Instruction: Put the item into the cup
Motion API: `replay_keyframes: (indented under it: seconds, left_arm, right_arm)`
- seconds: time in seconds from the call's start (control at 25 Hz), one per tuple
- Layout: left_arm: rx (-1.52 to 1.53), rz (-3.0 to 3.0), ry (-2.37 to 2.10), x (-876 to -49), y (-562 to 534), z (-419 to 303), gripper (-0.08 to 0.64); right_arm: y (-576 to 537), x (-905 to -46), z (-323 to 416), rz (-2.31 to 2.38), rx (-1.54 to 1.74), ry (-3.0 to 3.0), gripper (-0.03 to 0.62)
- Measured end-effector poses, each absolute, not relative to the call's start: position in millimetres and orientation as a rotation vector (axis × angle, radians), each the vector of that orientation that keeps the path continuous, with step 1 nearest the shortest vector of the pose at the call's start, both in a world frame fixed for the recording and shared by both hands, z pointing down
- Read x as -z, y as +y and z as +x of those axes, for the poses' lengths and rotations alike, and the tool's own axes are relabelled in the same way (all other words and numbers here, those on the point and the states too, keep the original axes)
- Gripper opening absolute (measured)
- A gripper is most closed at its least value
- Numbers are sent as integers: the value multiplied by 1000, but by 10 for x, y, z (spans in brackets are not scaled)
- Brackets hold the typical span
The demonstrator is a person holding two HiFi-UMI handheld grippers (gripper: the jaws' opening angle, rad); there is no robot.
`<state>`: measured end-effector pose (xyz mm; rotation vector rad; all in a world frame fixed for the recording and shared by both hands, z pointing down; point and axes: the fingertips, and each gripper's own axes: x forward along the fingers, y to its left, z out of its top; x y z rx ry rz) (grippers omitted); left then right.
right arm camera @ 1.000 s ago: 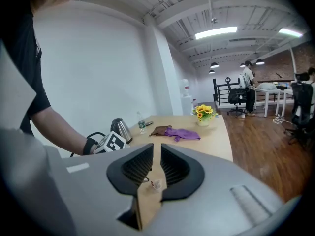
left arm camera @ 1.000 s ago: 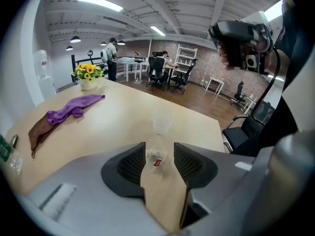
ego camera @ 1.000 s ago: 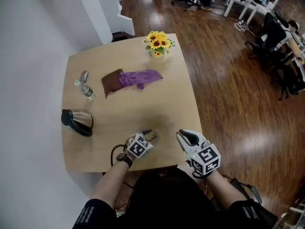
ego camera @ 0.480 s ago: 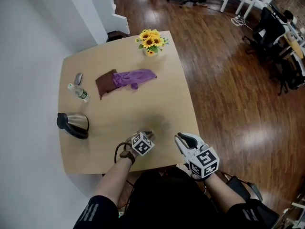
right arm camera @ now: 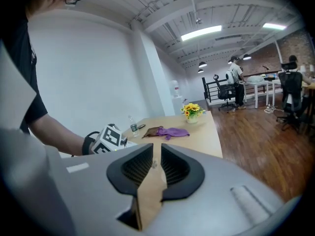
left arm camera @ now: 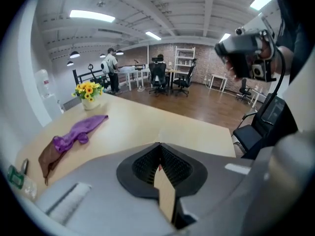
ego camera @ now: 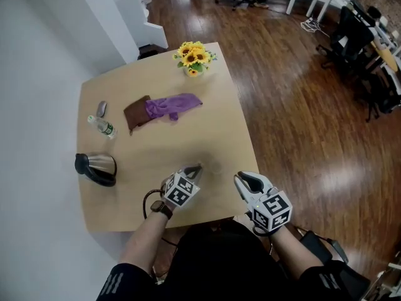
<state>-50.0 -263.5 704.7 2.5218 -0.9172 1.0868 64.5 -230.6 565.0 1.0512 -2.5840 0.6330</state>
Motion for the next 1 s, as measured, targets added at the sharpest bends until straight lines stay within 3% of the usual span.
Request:
replay_keyframes:
  seconds: [0.2,0.68,1.0]
  left_arm:
    - [-1065,2646,-894,-6714,-2733,-172,-3]
    - [-1324,2528,-732,-7304,-2716,265,4]
    - [-1313,2475,-650,-7333,-2627,316,106]
  right_arm:
    - [-2368,-5657,772,1084,-657,-2578,60]
    - [-2351,-5618,1057,1141,-680,-2585,60]
    - [-2367,-5605,1208,1151,-690,-2584,60]
